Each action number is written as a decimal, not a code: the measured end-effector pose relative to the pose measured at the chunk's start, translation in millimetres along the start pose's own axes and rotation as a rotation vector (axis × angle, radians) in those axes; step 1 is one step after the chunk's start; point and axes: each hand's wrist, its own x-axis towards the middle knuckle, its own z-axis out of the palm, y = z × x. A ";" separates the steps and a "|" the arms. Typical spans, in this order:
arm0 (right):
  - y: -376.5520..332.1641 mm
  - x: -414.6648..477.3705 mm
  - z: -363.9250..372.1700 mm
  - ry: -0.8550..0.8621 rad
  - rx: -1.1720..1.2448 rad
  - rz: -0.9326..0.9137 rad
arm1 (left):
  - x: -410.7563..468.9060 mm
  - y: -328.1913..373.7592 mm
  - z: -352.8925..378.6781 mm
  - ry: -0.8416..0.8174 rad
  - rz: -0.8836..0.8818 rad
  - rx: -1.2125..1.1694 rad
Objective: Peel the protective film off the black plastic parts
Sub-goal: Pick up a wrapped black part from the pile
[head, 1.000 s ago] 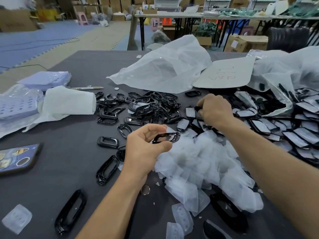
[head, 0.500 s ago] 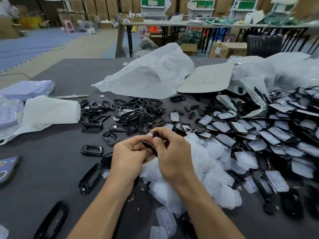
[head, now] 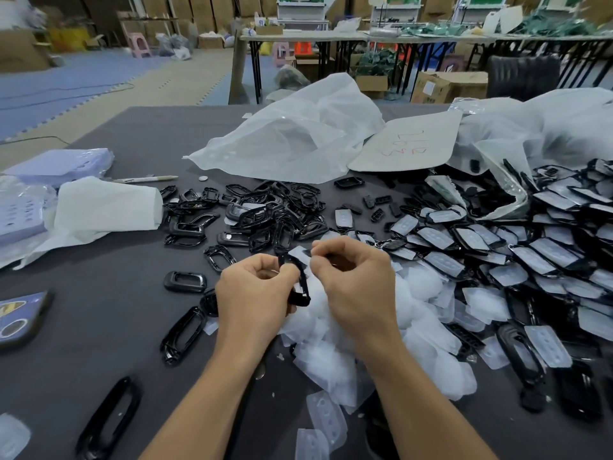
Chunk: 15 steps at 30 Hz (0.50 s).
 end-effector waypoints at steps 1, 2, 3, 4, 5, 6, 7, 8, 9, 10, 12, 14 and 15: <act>-0.1 0.6 -0.8 0.009 0.080 0.037 | -1.1 0.3 -0.2 0.002 0.006 0.009; -0.2 1.3 -1.4 0.009 0.175 0.083 | -1.5 0.0 -0.5 -0.003 0.010 0.004; -0.3 1.9 -2.1 0.002 0.267 0.133 | -1.2 -0.6 -0.9 -0.011 0.015 -0.007; -0.1 2.1 -2.4 -0.008 0.337 0.178 | -1.1 -2.0 -1.2 -0.019 0.022 -0.024; -0.1 2.2 -2.5 -0.017 0.383 0.212 | -0.8 -3.2 -1.6 -0.027 0.032 -0.042; -0.4 2.3 -2.1 -0.025 0.413 0.234 | 0.0 -5.0 -1.7 -0.032 0.043 -0.060; -1.1 2.0 -1.6 -0.034 0.435 0.248 | 0.6 -6.2 -2.0 -0.032 0.059 -0.073; -1.9 2.0 -0.8 -0.041 0.450 0.255 | 1.5 -7.4 -2.3 -0.027 0.078 -0.080; -3.1 2.0 0.2 -0.047 0.461 0.261 | 2.2 -8.2 -2.6 -0.017 0.092 -0.085; -4.0 2.4 0.9 -0.051 0.471 0.266 | 2.6 -8.8 -2.5 -0.008 0.099 -0.091; -5.4 3.2 1.6 -0.047 0.471 0.267 | 2.6 -8.7 -1.8 0.006 0.106 -0.098; -5.5 4.2 1.5 -0.034 0.439 0.259 | 3.1 -7.7 -0.6 0.010 0.107 -0.116; -5.7 4.3 1.4 -0.032 0.421 0.258 | 3.4 -7.0 -0.3 0.010 0.104 -0.128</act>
